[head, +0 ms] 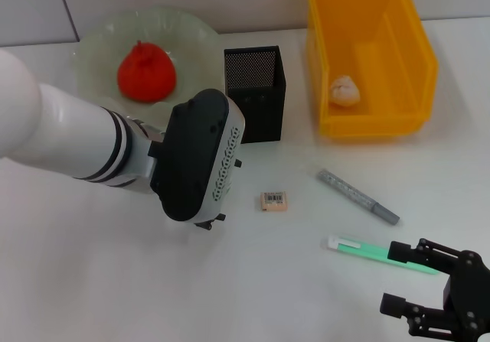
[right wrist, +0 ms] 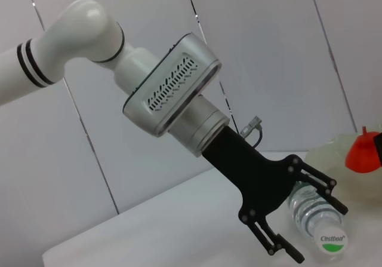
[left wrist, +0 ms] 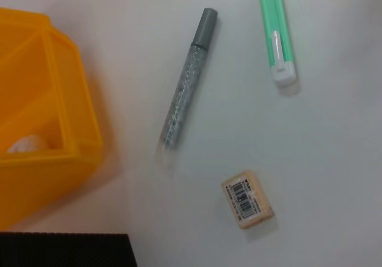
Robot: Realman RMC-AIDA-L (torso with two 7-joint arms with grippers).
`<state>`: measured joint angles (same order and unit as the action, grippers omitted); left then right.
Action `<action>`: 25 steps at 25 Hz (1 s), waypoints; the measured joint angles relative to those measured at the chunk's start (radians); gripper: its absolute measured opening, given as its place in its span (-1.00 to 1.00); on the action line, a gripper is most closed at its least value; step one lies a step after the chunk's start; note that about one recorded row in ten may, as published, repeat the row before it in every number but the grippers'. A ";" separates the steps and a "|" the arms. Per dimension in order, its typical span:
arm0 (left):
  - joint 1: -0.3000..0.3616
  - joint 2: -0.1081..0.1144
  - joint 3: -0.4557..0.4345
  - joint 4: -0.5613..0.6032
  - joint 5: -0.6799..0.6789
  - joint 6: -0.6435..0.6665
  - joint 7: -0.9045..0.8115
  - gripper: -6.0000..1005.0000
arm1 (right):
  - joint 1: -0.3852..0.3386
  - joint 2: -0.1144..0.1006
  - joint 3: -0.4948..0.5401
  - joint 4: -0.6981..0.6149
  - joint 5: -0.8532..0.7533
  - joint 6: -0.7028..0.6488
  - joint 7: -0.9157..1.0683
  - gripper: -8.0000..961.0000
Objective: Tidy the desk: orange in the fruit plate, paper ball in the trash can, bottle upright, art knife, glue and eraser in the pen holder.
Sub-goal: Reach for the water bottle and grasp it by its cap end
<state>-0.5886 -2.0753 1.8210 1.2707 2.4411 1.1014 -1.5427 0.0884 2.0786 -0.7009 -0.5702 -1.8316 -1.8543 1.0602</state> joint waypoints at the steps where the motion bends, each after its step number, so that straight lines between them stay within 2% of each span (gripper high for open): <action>1: 0.000 0.000 0.000 0.000 0.002 -0.002 -0.001 0.47 | -0.001 0.000 0.000 0.000 0.000 0.000 0.000 0.69; 10: -0.010 -0.004 0.043 -0.056 0.047 -0.106 -0.016 0.46 | 0.004 0.000 -0.003 0.007 0.000 0.000 0.000 0.69; 23: -0.025 -0.005 0.057 -0.062 0.053 -0.113 -0.017 0.45 | 0.012 0.000 0.000 0.017 0.000 -0.002 0.005 0.69; 25: -0.030 -0.005 0.061 -0.075 0.053 -0.114 -0.017 0.36 | 0.012 0.000 0.000 0.017 0.000 -0.002 0.006 0.69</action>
<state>-0.6183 -2.0801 1.8821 1.1955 2.4943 0.9872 -1.5600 0.0999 2.0783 -0.7010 -0.5537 -1.8316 -1.8561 1.0660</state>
